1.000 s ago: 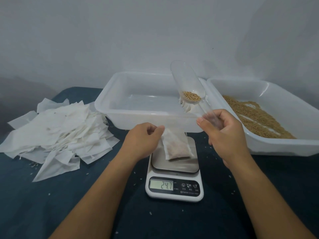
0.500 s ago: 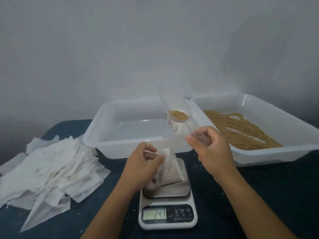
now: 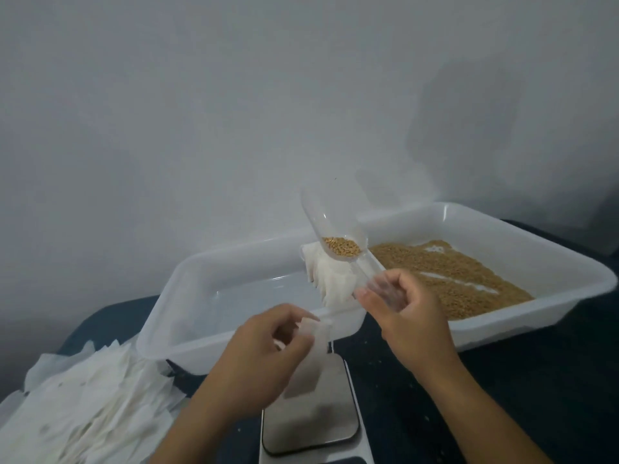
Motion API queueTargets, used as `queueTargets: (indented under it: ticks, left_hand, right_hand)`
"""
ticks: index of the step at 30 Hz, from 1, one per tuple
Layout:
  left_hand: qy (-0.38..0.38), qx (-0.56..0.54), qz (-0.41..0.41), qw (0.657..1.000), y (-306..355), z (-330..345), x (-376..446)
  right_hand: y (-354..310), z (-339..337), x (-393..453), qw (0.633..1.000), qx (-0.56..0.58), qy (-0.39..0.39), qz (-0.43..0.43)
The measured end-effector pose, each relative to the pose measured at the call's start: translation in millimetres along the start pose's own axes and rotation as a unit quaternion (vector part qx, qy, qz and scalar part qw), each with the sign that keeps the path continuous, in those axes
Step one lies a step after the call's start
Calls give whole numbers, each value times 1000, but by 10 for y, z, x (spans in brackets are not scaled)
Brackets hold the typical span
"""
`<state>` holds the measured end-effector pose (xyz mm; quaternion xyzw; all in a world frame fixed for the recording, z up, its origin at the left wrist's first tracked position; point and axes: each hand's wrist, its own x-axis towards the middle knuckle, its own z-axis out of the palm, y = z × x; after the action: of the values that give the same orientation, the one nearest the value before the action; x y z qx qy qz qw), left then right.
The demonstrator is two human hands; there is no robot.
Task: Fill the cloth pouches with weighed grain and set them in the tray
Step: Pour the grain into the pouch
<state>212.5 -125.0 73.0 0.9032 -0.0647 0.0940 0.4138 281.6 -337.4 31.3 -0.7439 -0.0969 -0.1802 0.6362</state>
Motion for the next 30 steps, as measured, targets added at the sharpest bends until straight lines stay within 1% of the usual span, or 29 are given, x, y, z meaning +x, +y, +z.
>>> queueTargets:
  ticks: [2, 5, 8, 11, 17, 20, 23, 25, 27, 30]
  left_hand:
    - [2, 14, 29, 999, 129, -65, 146]
    - [40, 10, 56, 998, 248, -116, 463]
    - [71, -13, 63, 995, 282, -68, 795]
    - [72, -18, 57, 996, 274, 90, 1077]
    - [39, 27, 28, 998, 95, 442, 1430]
    - [-5, 44, 2, 999, -13, 506, 1532]
    - [-60, 39, -46, 996, -118, 540, 1610]
    - [-78, 50, -75, 993, -204, 556, 1649]
    - [-79, 67, -95, 990, -289, 567, 1682]
    - [-57, 99, -101, 988, -373, 572, 1723]
  right_hand:
    - [-24, -30, 7, 1000, 10, 13, -3]
    - [-46, -61, 19, 999, 27, 22, 1]
    - [-38, -83, 30, 999, 36, 27, 4]
    - [-28, -92, 38, 999, 31, 38, 5]
    - [13, -99, 65, 999, 11, 46, 2]
    - [18, -95, 74, 999, -1, 50, -4]
    - [3, -101, 74, 999, 1, 50, -11]
    - [5, -103, 67, 999, 3, 48, -9]
    - [3, -108, 63, 999, 4, 44, -7]
    - [2, -117, 65, 999, 2, 40, -1]
